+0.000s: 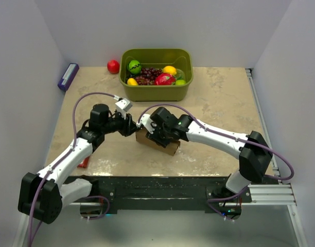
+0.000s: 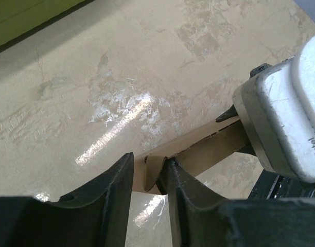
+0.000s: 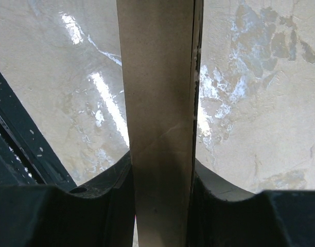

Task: Fold the paper box

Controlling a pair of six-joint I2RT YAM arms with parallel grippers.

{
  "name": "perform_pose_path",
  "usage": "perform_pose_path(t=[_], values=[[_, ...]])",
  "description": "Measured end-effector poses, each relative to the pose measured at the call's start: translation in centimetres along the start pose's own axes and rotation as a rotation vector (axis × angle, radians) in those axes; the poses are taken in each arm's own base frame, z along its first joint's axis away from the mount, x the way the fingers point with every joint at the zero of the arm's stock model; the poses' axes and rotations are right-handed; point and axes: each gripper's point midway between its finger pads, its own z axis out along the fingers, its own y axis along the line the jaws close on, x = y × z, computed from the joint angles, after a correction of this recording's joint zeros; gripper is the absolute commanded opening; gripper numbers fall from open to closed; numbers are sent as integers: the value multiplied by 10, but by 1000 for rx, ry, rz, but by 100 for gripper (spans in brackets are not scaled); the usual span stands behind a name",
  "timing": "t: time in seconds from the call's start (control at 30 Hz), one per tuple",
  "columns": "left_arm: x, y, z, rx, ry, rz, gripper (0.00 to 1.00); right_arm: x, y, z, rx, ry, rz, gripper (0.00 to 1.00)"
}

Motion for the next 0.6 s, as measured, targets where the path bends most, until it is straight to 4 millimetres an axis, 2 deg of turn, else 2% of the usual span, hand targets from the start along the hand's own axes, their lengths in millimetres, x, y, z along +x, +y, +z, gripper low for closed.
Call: perform_pose_path(t=[0.13,0.3,0.4,0.53,0.6], values=[[1,-1,2,4,5,-1,20,-2,0,2,-3,-1,-1,1],[1,-1,3,-2,6,6,12,-1,-1,2,5,1,10,17],[1,-1,6,-11,8,16,10,0,-2,2,16,7,38,31],[2,-1,8,-29,10,26,9,1,-2,1,39,11,98,61],[4,-3,8,-31,21,24,8,-1,-6,-2,67,-1,138,69]])
